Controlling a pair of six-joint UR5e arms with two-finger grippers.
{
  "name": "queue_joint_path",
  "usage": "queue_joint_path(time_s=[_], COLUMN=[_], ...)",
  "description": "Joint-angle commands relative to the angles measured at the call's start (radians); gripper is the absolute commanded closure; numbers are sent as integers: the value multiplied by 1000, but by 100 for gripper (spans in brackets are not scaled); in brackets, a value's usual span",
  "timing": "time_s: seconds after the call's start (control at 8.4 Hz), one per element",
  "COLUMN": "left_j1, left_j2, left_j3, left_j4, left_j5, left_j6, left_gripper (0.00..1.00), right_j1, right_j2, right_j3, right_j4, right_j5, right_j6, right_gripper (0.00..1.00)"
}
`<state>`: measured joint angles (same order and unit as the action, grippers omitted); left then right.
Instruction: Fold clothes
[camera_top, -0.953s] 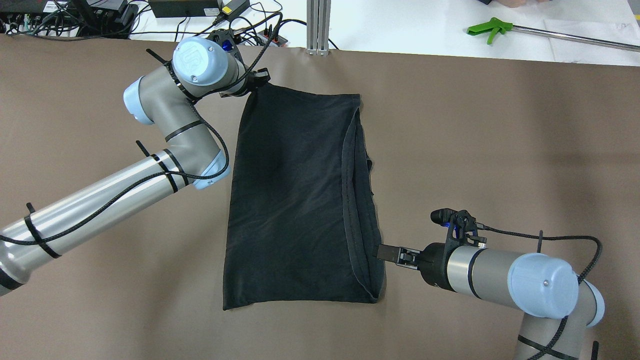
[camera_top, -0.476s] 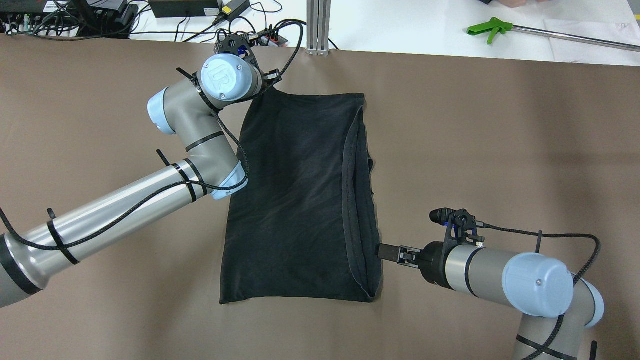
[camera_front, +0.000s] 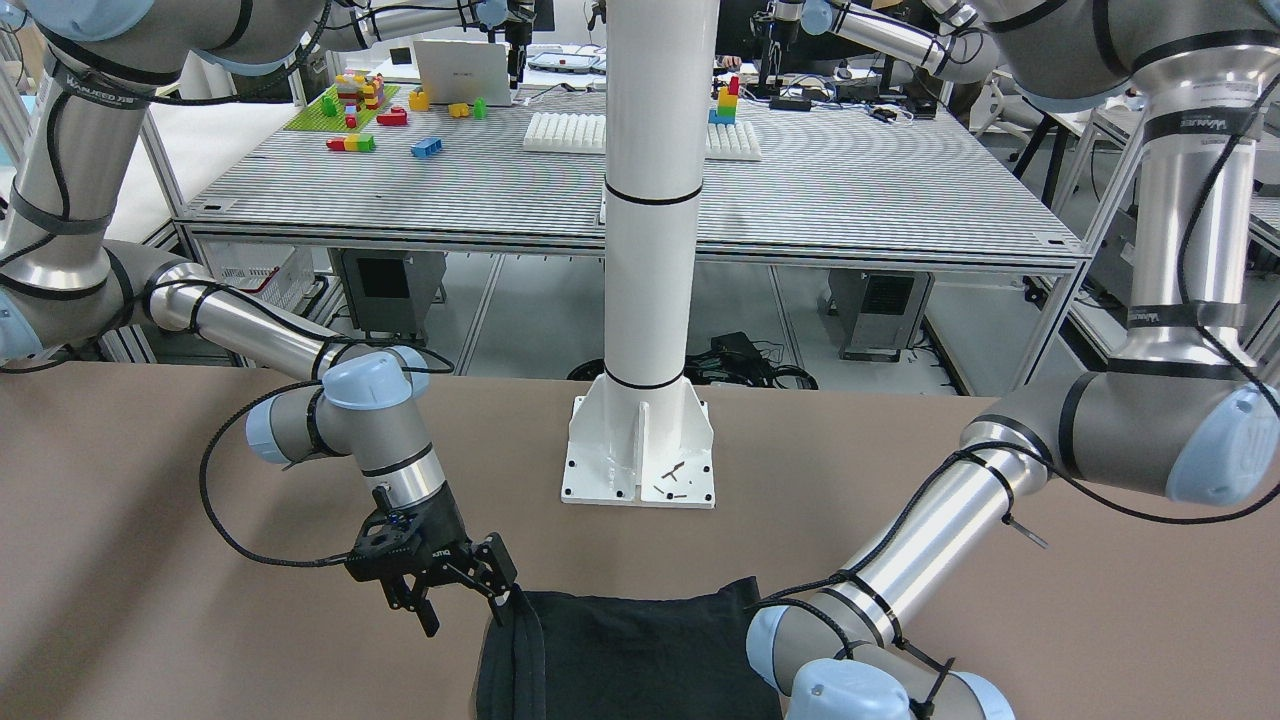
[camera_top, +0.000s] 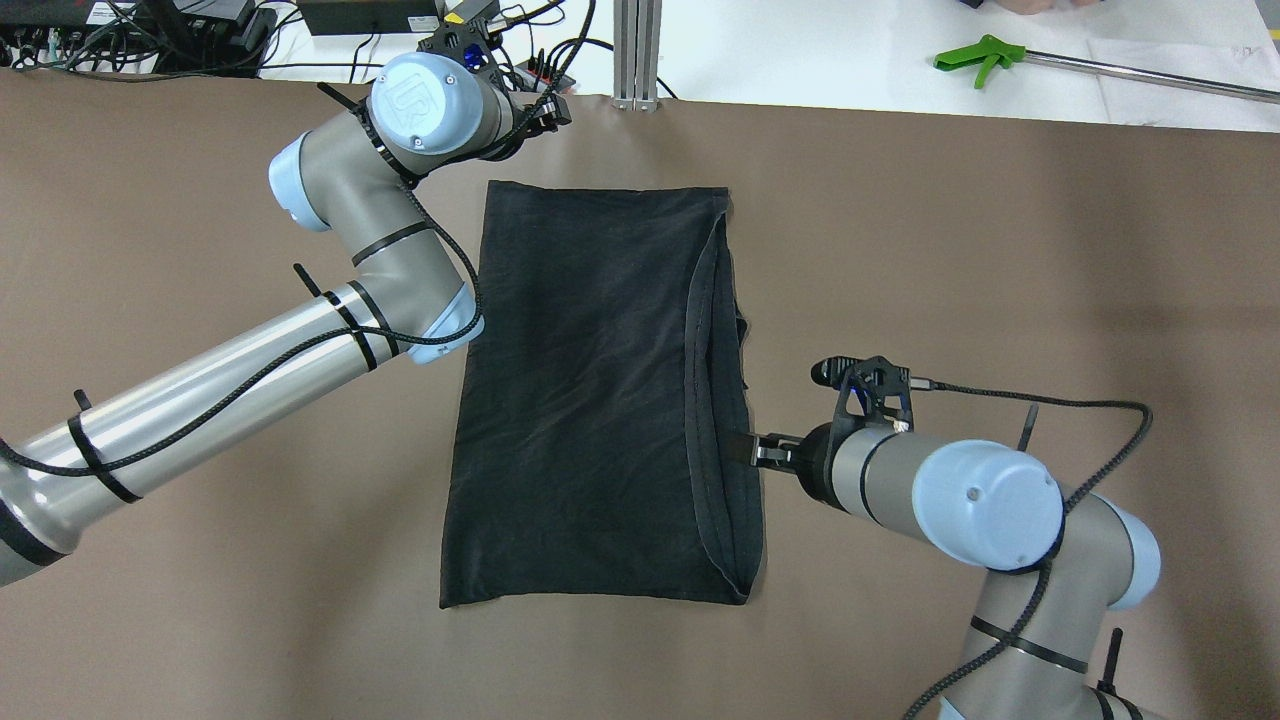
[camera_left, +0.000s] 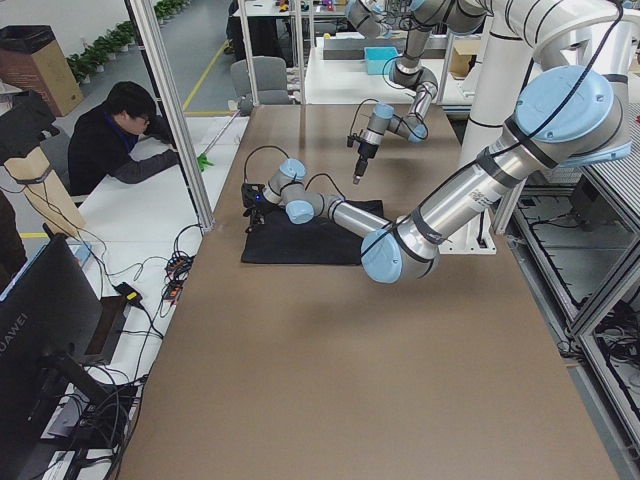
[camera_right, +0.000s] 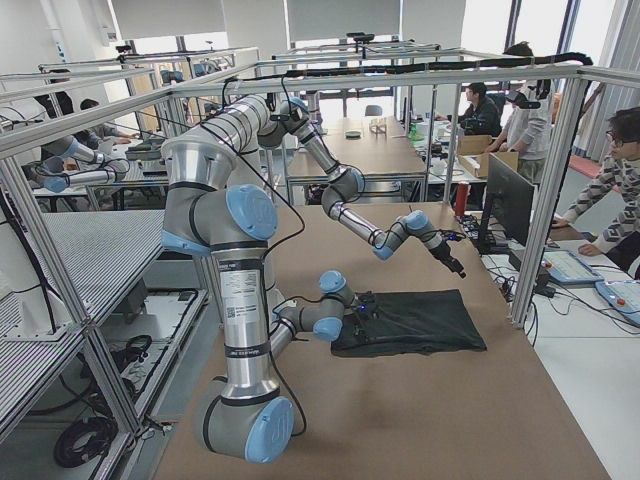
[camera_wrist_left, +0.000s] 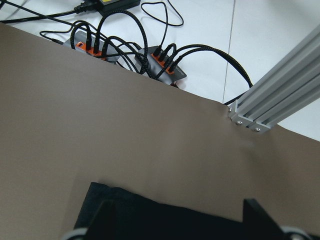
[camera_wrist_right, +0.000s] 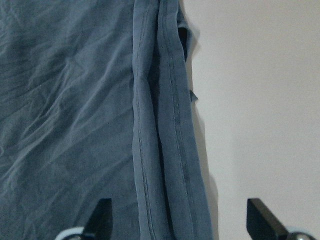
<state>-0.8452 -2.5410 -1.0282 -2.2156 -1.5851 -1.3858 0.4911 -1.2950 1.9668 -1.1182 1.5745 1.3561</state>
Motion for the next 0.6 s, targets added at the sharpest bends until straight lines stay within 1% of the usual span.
queue_joint_path(time_s=[0.0, 0.12, 0.24, 0.36, 0.48], left_j1=[-12, -12, -15, -18, -20], left_j2=[127, 180, 217, 247, 260], left_j3=[-157, -227, -272, -303, -311], left_j4=[-1, 0, 0, 0, 0], left_j5=[-41, -62, -97, -101, -104], left_j6=[66, 70, 71, 76, 77], left_gripper=[5, 5, 5, 5, 5], right_j1=[87, 110, 136, 145, 150], right_j2=[141, 195, 276, 368, 454], right_j3=[-47, -131, -234, -346, -465], right_j4=[-210, -207, -204, -200, -181], right_j5=[-33, -33, -33, -63, -120], right_j6=[-161, -192, -207, -221, -222], right_gripper=[6, 6, 6, 6, 6])
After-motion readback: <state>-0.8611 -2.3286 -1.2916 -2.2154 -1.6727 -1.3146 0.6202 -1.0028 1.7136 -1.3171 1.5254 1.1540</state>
